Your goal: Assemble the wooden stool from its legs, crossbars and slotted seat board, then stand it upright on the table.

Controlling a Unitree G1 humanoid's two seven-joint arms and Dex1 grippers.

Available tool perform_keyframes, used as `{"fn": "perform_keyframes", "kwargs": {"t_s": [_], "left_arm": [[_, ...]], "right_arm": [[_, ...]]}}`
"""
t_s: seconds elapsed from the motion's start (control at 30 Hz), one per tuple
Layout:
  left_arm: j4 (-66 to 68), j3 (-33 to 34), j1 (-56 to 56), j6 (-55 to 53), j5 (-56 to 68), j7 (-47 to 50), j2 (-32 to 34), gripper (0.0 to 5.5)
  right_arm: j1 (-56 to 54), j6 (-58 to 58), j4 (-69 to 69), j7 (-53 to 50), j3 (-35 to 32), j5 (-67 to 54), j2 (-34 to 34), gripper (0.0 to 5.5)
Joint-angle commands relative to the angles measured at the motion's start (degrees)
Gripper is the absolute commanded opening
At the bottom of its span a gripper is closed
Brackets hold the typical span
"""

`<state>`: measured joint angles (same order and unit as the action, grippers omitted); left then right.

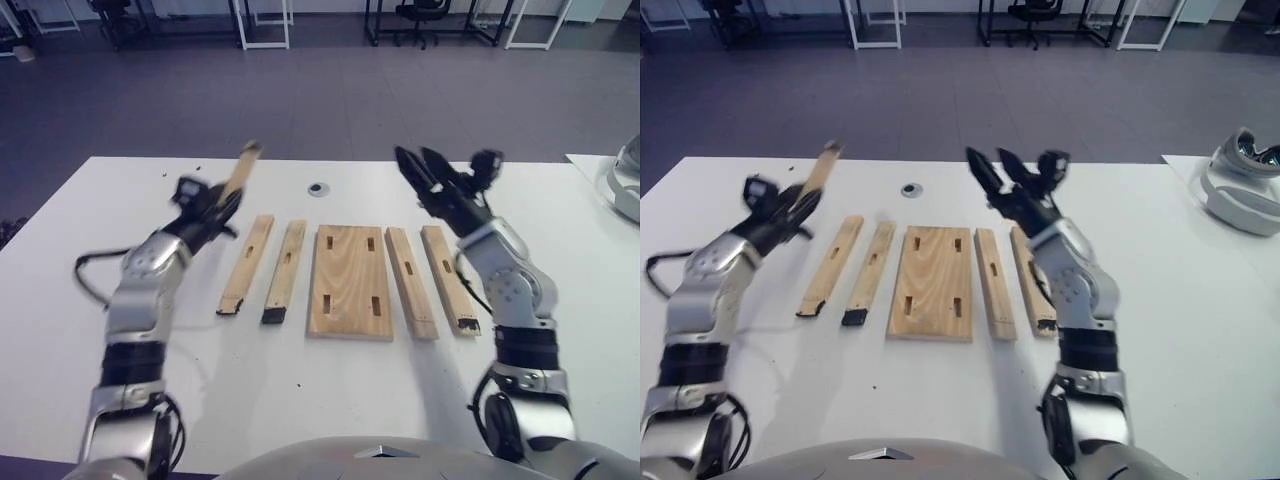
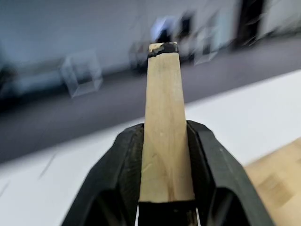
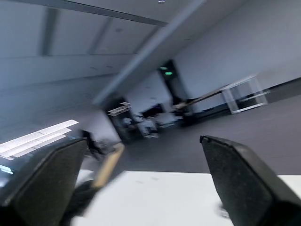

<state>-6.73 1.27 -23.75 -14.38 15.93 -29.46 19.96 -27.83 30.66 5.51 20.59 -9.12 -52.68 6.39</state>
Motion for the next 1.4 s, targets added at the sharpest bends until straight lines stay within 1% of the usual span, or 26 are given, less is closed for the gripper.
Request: {"fn": "perform_keyframes", "kwargs": {"t_s": [0.03,0.07,0.23,0.33,0.43,0.53,0.63,0.77,0.83,0.87,0.9,1.0,1.03,1.1,1.17,1.27,1.4], "left_arm": [[-4.37,-7.88,-5.80,2.71,-2.12,-1.93,-4.10,1.28],[-5.19,-8.63,-6.26,3.26,-2.34,-2.31,-4.39,1.28],[-7.86,-11.18,-5.74,4.30,-4.14,-4.05,-3.24,1.28],[-7.98,-11.50,-5.22,4.29,-4.82,-4.23,-2.97,1.28],[-7.75,-11.53,-4.79,4.11,-5.51,-3.74,-3.06,1.28],[-7.94,-11.60,-4.39,3.78,-5.94,-3.53,-3.21,1.28],[-8.19,-11.63,-4.27,3.67,-6.07,-3.40,-3.27,1.28],[-8.44,-11.78,-4.18,3.71,-6.34,-3.48,-3.08,1.28],[-8.48,-12.25,-3.63,2.85,-6.02,-4.07,-2.90,1.28],[-7.91,-13.04,-2.72,2.75,-6.74,-4.32,-2.51,1.28],[-7.02,-13.77,-1.35,2.61,-7.37,-4.73,-1.90,1.67],[-5.38,-12.88,2.32,2.70,-8.94,-3.47,-0.72,2.27],[-5.00,-12.05,3.09,2.63,-9.09,-2.56,-0.57,2.51],[-3.78,-11.27,4.17,3.23,-10.65,-0.41,-0.61,2.80],[-3.52,-10.99,4.99,3.40,-11.18,0.37,-0.92,2.86],[-3.36,-10.33,5.85,3.28,-10.62,1.27,-1.56,2.86],[-3.19,-9.16,7.18,2.98,-9.22,2.30,-2.96,2.86]], "right_arm": [[-5.11,5.59,-0.18,-6.11,-2.19,-8.48,-4.43,4.49],[-5.44,6.25,0.36,-6.65,-2.29,-9.33,-4.56,4.49],[-5.19,7.56,3.64,-9.33,-3.17,-12.31,-4.90,3.67],[-4.71,7.39,6.55,-10.74,-3.38,-13.21,-4.80,2.91],[-3.91,7.36,8.76,-12.78,-3.86,-14.91,-5.08,2.34],[-3.04,7.43,10.19,-14.18,-4.09,-16.84,-5.39,1.64],[-2.66,7.79,10.63,-14.86,-3.99,-17.99,-5.12,1.05],[-1.73,8.59,9.91,-15.07,-3.32,-17.77,-3.98,0.43],[-0.34,8.66,10.14,-14.81,-2.88,-16.07,-2.94,0.42],[2.13,7.76,10.34,-14.30,-2.80,-13.42,-1.82,0.42],[6.03,5.93,10.10,-14.41,-3.64,-9.78,-0.44,0.42],[17.09,0.33,9.14,-13.40,-6.04,-0.07,2.62,0.41],[19.71,-1.32,8.37,-12.68,-6.00,2.59,2.87,0.41],[24.18,-5.19,5.33,-11.13,-3.20,10.06,3.35,0.41],[25.62,-7.96,2.92,-10.38,-2.02,14.01,2.58,0.41],[25.29,-11.62,-0.23,-9.70,-2.31,16.90,1.66,0.41],[24.75,-14.49,-1.25,-8.04,-3.00,16.44,0.85,0.41]]}}
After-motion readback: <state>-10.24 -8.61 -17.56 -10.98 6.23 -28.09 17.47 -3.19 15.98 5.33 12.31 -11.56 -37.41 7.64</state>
